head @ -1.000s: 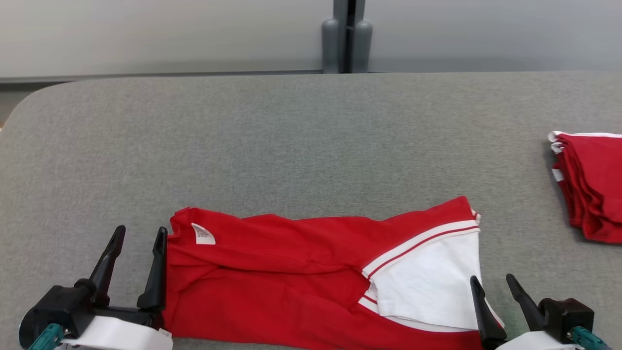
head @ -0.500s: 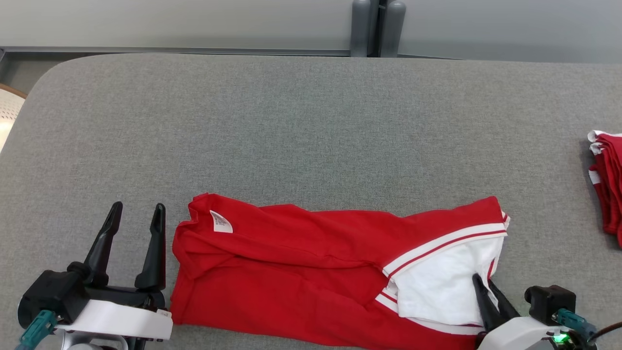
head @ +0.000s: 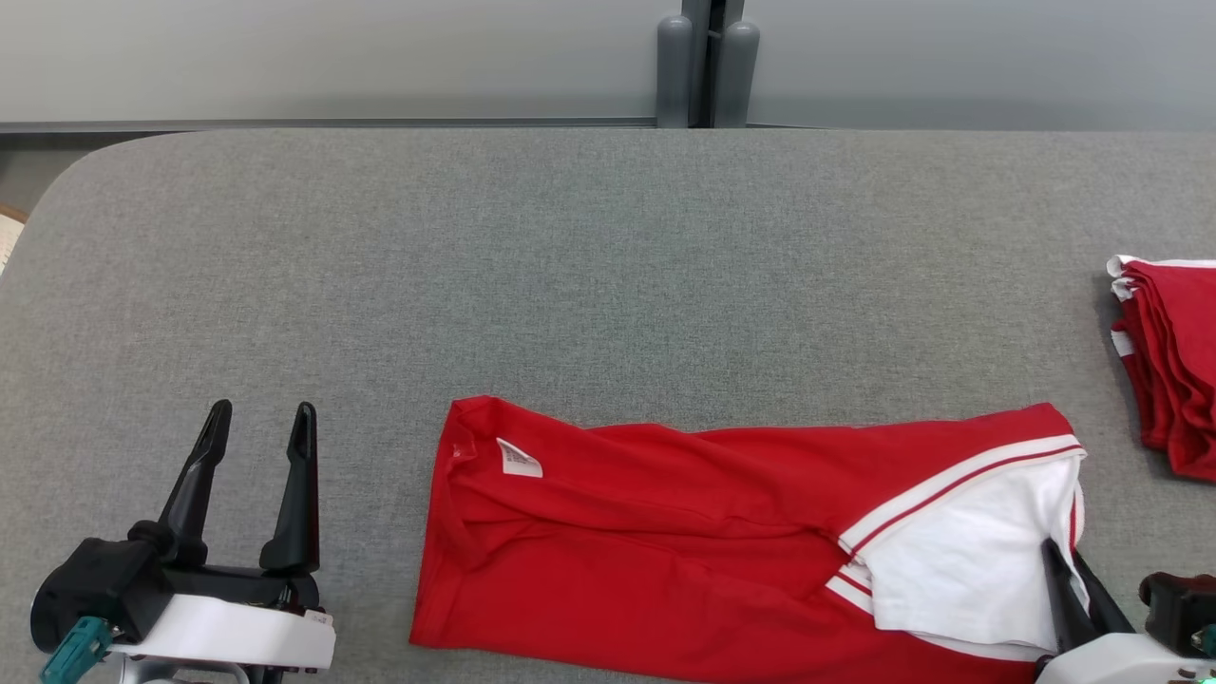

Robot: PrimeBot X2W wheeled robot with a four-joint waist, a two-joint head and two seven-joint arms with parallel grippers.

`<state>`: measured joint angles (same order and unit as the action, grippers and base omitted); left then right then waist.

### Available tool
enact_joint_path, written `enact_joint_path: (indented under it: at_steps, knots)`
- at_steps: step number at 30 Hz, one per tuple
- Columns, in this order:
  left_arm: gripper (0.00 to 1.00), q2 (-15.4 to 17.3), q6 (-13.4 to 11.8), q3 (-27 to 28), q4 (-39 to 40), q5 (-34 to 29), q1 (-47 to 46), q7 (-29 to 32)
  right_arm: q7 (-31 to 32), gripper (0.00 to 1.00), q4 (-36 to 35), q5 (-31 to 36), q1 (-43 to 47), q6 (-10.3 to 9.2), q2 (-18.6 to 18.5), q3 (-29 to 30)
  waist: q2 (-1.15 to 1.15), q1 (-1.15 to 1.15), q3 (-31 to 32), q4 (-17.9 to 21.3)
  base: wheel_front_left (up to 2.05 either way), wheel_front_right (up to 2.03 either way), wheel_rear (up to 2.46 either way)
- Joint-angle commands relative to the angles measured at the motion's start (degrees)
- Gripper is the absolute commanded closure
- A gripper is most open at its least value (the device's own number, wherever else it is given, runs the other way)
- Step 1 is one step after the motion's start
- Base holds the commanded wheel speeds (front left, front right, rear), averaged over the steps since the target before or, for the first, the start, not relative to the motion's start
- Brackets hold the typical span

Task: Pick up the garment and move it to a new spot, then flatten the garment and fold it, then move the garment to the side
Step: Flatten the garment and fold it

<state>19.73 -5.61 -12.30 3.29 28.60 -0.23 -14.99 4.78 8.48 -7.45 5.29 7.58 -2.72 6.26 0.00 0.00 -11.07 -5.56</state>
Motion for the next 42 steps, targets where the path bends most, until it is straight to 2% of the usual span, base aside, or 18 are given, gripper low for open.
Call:
enact_joint_path:
  at_steps: [1, 4, 9, 14, 18, 22, 28, 31, 38, 39, 40, 41, 42]
  knots:
    - [0.00, 0.0, 0.1, 0.2, -0.1, -0.4, 0.3, -0.2, 0.4, 1.00, -0.8, 0.6, 0.7, -0.16, -0.4, 0.9, 0.00, 0.00, 0.2, 0.1, 0.00, 0.00, 0.00]
    - [0.00, -0.2, 0.4, 0.3, -0.2, -0.7, 0.4, -0.2, 1.5, 1.00, -2.7, 0.8, 0.9, -0.15, -0.3, 2.2, 0.00, 0.00, 0.6, 0.3, 0.00, 0.00, 0.00]
    - [0.00, -0.4, 0.4, 0.5, -0.5, -1.0, 0.9, -0.2, 3.9, 1.00, -7.9, 1.9, -0.3, -0.15, -0.3, -1.0, 0.00, 0.00, 1.4, 0.8, 0.00, 0.00, 0.00]
    - [0.00, -0.5, 0.2, 0.4, -0.4, -1.1, 1.2, -0.2, 7.0, 1.00, -14.5, 2.6, -3.3, -0.11, -0.2, -10.4, 0.00, 0.00, 2.3, 1.3, 0.00, 0.00, 0.00]
    - [0.00, -0.4, 0.1, 0.1, -0.5, -1.1, 1.1, -0.2, 7.9, 1.00, -15.0, -1.3, -8.4, -0.10, -0.2, -20.7, 0.00, 0.00, 2.8, 1.4, 0.00, 0.00, 0.00]
    - [0.00, -0.4, 0.3, -0.5, -0.6, -1.2, 0.3, 0.2, 6.1, 1.00, -10.5, -7.6, -14.2, -0.09, -0.3, -30.9, 0.00, 0.00, 3.0, 0.6, 0.00, 0.00, 0.00]
    - [0.00, -0.9, 1.2, -2.0, -1.0, -1.4, -1.1, 0.7, 2.2, 1.00, 0.0, -15.5, -22.5, -0.09, -0.3, -44.8, 0.00, 0.00, 2.2, -2.1, 0.00, 0.00, 0.00]
    - [0.00, -1.1, 1.6, -2.6, -1.3, -1.3, -2.2, 0.7, 0.3, 1.00, 5.1, -18.0, -25.4, -0.09, -0.3, -48.9, 0.00, 0.00, 1.4, -3.8, 0.00, 0.00, 0.00]
    - [0.00, -1.4, 2.8, -2.6, -2.6, -0.7, -4.1, 0.3, -4.1, 1.00, 14.4, -24.0, -30.1, -0.09, -0.3, -54.0, 0.00, 0.00, -0.7, -5.8, 0.00, 0.00, 0.00]
    - [0.00, -1.5, 2.9, -2.4, -2.7, -0.6, -4.3, 0.3, -4.7, 0.89, 15.3, -24.4, -30.9, -0.09, -0.3, -54.5, 0.00, 0.00, -0.9, -5.9, 0.00, 0.00, 0.00]
    - [0.00, -1.5, 3.0, -2.2, -2.8, -0.5, -4.4, 0.3, -5.0, 0.56, 16.1, -24.6, -31.4, -0.09, -0.3, -55.1, 0.00, 0.00, -1.0, -5.9, 0.00, 0.00, 0.00]
    - [0.00, -1.6, 3.0, -2.1, -2.9, -0.5, -4.4, 0.2, -5.8, 0.00, 16.3, -25.0, -32.0, -0.09, -0.2, -55.8, 0.00, 0.00, -1.1, -5.9, 0.00, 0.00, 0.00]
    - [0.00, -1.7, 3.1, -2.0, -2.9, -0.5, -4.6, 0.2, -6.2, 0.00, 16.5, -24.9, -32.7, -0.09, -0.2, -56.3, 0.00, 0.00, -1.2, -5.9, 0.00, 0.00, 0.00]
